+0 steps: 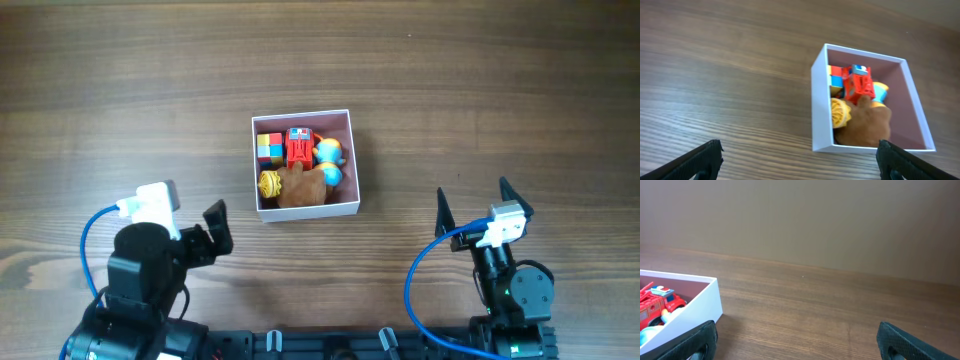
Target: Pack container
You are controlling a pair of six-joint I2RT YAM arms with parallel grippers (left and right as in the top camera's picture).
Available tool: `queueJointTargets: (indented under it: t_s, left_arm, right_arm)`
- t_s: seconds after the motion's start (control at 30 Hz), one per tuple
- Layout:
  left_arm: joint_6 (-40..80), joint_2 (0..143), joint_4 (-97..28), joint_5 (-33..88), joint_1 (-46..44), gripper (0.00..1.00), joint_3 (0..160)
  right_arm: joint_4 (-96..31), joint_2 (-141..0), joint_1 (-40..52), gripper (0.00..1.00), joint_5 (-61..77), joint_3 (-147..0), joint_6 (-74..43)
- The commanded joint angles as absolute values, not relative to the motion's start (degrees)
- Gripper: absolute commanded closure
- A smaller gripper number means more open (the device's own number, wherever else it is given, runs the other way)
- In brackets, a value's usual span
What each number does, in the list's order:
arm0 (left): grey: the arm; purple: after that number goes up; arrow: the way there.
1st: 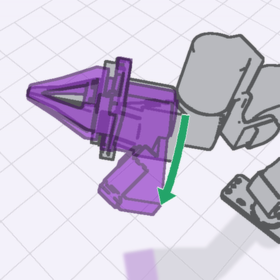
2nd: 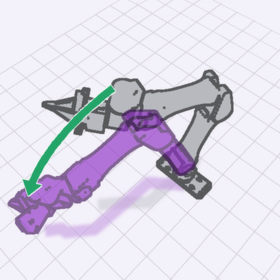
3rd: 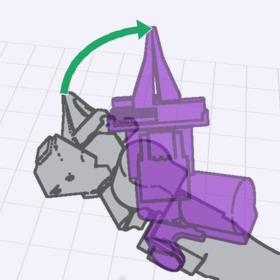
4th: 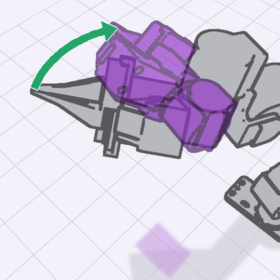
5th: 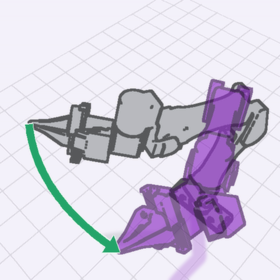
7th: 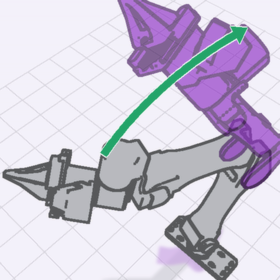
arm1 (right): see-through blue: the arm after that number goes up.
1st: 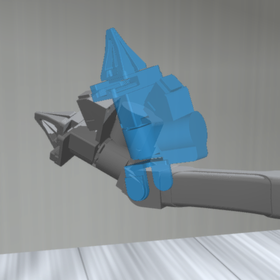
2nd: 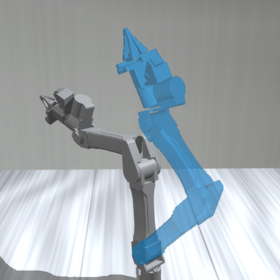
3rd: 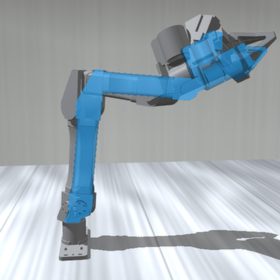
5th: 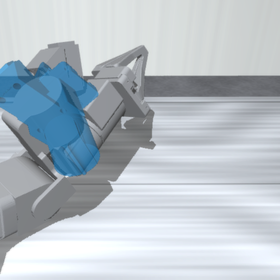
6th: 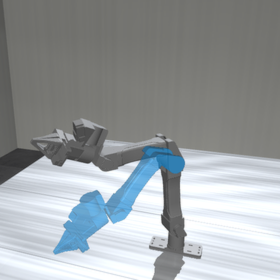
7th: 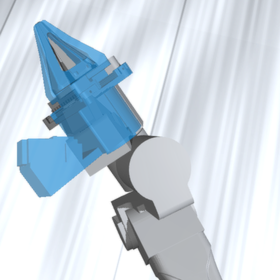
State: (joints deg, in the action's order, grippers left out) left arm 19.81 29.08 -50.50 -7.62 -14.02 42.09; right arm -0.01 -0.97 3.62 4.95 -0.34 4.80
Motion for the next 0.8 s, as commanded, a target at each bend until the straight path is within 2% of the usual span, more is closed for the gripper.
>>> queueJointTargets:
  t_s: [0.0,0.13,0.4,0.5,0.6,0.77]
  left_arm:
    - [15.79,22.72,-49.43,-4.25,-6.0,0.0,37.28]
    - [4.32,8.29,-32.93,0.84,-0.23,0.0,23.49]
    - [3.4,0.16,1.1,0.84,0.93,0.0,1.02]
    - [3.44,0.16,-4.58,0.99,0.91,0.0,0.34]
    - [8.01,0.16,-4.36,2.33,0.86,0.0,0.34]
    - [8.14,0.16,-4.32,2.11,0.86,0.0,0.34]
  right_arm:
    - [0.3,-0.54,4.01,0.0,5.65,-0.32,4.51]
    - [0.3,-0.54,4.01,0.0,5.65,-0.32,4.51]
    - [0.3,-0.54,4.01,0.0,5.65,-0.32,4.54]
    - [0.3,-0.54,4.01,0.0,5.65,-0.32,4.51]
    - [0.27,-0.54,4.01,0.0,5.65,-0.32,4.51]
    - [0.27,-0.54,4.01,0.0,5.65,-0.32,4.51]
